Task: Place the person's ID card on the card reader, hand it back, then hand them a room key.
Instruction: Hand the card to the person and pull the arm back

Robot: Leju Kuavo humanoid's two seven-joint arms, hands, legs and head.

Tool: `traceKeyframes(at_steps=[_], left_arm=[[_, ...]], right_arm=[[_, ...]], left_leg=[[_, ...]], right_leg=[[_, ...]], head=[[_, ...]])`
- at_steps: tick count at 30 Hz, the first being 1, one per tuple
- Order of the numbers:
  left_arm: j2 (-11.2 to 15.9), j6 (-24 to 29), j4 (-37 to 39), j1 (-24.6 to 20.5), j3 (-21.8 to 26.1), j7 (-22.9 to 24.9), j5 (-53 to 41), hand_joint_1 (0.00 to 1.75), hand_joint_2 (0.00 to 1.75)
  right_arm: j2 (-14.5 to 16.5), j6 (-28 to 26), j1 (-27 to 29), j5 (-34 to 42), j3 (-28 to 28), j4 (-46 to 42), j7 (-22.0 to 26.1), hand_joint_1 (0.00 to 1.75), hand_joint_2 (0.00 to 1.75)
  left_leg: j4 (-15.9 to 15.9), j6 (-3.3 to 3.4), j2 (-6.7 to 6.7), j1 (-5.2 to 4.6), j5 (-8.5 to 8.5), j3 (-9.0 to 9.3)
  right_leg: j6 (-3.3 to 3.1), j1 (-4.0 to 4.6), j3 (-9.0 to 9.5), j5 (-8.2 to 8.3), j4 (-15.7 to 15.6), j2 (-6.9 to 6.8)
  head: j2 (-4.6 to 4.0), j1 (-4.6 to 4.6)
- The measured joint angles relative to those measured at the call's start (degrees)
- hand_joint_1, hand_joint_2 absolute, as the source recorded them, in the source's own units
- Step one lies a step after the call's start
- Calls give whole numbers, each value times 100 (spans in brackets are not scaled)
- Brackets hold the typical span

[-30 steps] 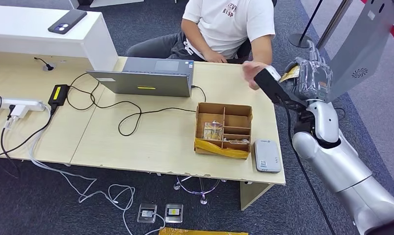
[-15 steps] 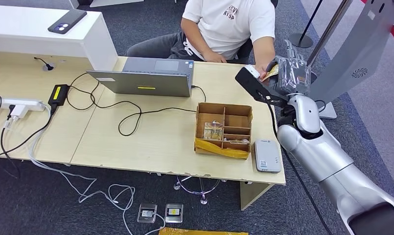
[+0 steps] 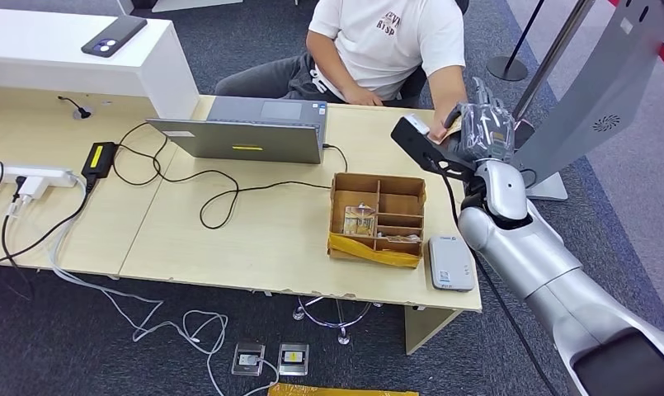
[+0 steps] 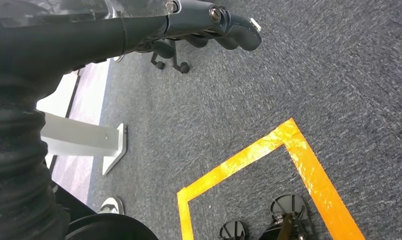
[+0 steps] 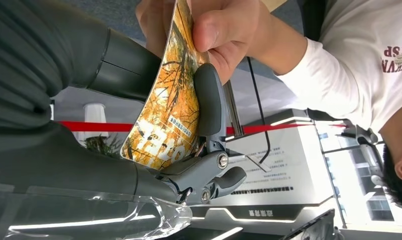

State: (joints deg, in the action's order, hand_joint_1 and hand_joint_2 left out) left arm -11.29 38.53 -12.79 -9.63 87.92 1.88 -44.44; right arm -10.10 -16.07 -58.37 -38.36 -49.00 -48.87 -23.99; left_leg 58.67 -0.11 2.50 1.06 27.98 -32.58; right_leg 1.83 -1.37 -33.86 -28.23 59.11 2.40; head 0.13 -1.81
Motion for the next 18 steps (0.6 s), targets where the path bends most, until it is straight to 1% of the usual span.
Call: traceKeyframes(at_steps=[3,5,10,18], left_arm=[[11,0,15,0,1,0,0,0,175],[16,0,20,-1,1,-16,1,0,175],[44,0,52,5,1,17,-9,0,175],[27,0,51,10,1,245,-19,0,175]], right_arm=[[22,-5,-5,0,-19,57,-1,0,175],[28,-60,-8,1,-27,98,6,0,175],[3,-492,73,92,-30,146,146,0,175],[-65,-718,268,216,-22,25,213,0,175]], left_leg=[[0,0,-2,0,0,1],[0,0,-2,0,0,3],[0,0,-4,0,0,4],[0,0,-4,0,0,5]], right_leg=[[0,0,0,0,0,0],[0,0,-1,0,0,0],[0,0,-2,0,0,1],[0,0,-2,0,-1,1]], head=[[0,1],[0,2],[0,1],[0,1]])
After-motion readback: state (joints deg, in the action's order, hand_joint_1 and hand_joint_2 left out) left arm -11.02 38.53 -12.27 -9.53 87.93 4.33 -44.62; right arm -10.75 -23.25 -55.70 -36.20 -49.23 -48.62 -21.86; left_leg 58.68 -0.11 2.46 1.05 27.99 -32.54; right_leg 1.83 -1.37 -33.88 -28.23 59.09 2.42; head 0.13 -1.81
